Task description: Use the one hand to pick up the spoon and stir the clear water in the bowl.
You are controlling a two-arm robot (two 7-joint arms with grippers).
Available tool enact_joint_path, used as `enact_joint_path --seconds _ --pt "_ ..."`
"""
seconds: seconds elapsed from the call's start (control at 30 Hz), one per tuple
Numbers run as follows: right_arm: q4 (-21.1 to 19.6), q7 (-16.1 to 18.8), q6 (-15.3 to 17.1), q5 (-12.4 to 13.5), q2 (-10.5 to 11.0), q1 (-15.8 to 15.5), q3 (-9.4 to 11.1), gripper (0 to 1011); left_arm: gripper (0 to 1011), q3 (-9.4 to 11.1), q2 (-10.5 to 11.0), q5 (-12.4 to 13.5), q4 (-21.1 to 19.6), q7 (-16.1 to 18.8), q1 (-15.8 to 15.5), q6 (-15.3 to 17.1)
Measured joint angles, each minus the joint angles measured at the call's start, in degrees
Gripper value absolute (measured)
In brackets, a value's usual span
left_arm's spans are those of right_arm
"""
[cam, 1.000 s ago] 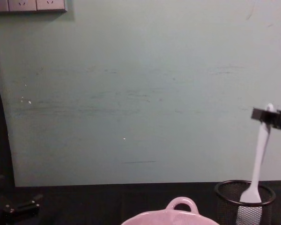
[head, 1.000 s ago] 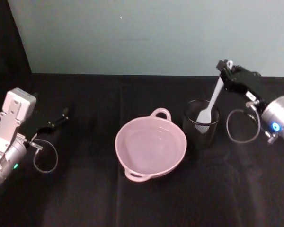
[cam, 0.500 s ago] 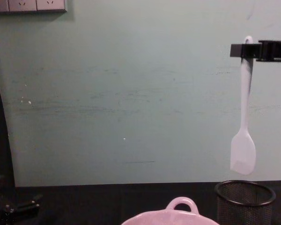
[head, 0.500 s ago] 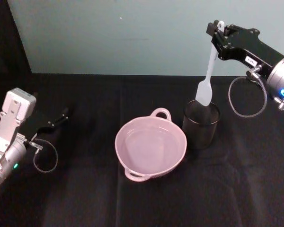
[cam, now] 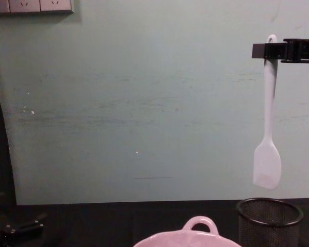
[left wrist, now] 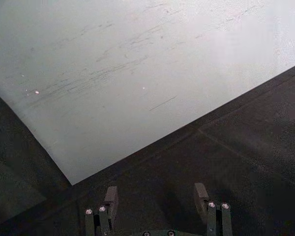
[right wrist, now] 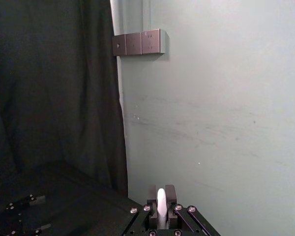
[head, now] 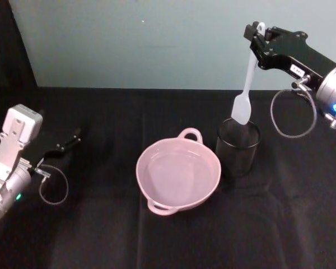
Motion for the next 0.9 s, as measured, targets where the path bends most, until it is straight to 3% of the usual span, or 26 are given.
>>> enact_joint_path --seconds 0.33,0.5,0.9 --pt "0.1 0.0 -0.2 0.0 0.0 0.0 -0.1 110 1011 0.0 0.0 0.0 0.0 0.0 0.0 0.0" --pt "-0.2 0.6 0.0 -1.3 -0.2 -0.1 -0.7 110 1011 0.0 0.0 0.0 0.0 0.0 0.0 0.0" --pt "4.9 4.2 -2.2 -5.7 -9.1 2.7 -9.5 110 1011 0.0 0.0 0.0 0.0 0.0 0.0 0.0"
